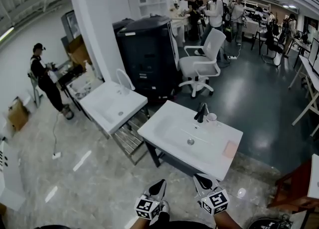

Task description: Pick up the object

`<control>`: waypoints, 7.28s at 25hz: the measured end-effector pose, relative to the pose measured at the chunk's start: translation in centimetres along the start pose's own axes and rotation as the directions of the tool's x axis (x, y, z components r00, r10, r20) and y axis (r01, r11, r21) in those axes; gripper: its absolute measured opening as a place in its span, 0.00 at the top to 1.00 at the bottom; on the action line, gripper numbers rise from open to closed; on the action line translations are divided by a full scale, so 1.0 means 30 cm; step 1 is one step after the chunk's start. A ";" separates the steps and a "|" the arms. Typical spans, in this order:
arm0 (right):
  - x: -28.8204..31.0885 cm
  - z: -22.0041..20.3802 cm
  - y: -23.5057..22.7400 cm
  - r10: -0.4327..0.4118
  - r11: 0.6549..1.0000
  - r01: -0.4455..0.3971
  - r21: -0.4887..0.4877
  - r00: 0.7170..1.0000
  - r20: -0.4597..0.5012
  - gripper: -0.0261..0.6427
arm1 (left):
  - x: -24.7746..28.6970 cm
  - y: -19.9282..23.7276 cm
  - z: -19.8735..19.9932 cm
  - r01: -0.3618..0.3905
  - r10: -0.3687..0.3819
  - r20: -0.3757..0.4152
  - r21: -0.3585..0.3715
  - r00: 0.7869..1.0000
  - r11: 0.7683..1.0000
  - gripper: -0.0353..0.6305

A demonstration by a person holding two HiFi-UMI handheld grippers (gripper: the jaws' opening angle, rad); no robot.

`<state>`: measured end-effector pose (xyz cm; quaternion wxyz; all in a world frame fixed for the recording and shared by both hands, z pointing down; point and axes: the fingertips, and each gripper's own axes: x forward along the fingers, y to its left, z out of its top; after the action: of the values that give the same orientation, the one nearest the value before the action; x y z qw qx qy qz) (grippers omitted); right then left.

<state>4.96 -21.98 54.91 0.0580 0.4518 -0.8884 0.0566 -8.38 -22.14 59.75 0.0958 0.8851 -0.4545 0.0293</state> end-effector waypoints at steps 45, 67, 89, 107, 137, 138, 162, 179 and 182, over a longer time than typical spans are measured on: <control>0.256 -0.003 -0.578 -0.429 0.902 0.431 0.031 0.902 -0.044 0.96 | 0.809 0.154 0.168 0.397 -0.388 -0.090 0.138 0.917 0.907 0.92; 0.163 -0.132 -0.872 -0.544 0.821 0.555 0.135 0.832 -0.109 0.96 | 1.091 0.026 0.124 0.480 -0.457 -0.171 0.128 0.873 0.868 0.92; 0.012 -0.378 -0.990 -0.806 0.479 0.870 0.119 0.490 -0.331 0.85 | 1.162 0.042 0.026 0.634 -0.589 -0.311 0.062 0.746 0.771 0.92; -0.017 -0.727 -1.078 -0.638 0.450 0.881 0.149 0.434 -0.636 0.21 | 1.183 0.064 0.004 0.616 -0.570 -0.327 0.051 0.754 0.786 0.92; 0.018 -0.500 -1.121 -0.718 0.462 0.881 0.103 0.440 -0.539 0.31 | 1.197 0.096 0.012 0.603 -0.560 -0.323 0.046 0.763 0.796 0.92; 0.023 -0.468 -1.124 -0.730 0.465 0.880 0.103 0.446 -0.517 0.31 | 1.198 0.096 0.014 0.603 -0.560 -0.320 0.046 0.764 0.796 0.92; 0.072 0.159 -1.054 -0.860 0.509 0.860 0.044 0.510 -0.017 0.31 | 1.204 0.070 0.153 0.616 -0.598 -0.201 0.035 0.776 0.787 0.92; 0.053 0.167 -1.037 -0.873 0.486 0.873 0.035 0.487 -0.021 0.31 | 1.209 0.071 0.176 0.625 -0.607 -0.190 0.043 0.771 0.780 0.92; 0.048 0.161 -1.039 -0.875 0.483 0.875 0.038 0.484 -0.024 0.31 | 1.207 0.069 0.175 0.626 -0.608 -0.189 0.044 0.771 0.779 0.92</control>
<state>29.08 -42.11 51.87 0.0692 0.8416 -0.5341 0.0397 10.95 -53.27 59.93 0.0910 0.9833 -0.1270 0.0929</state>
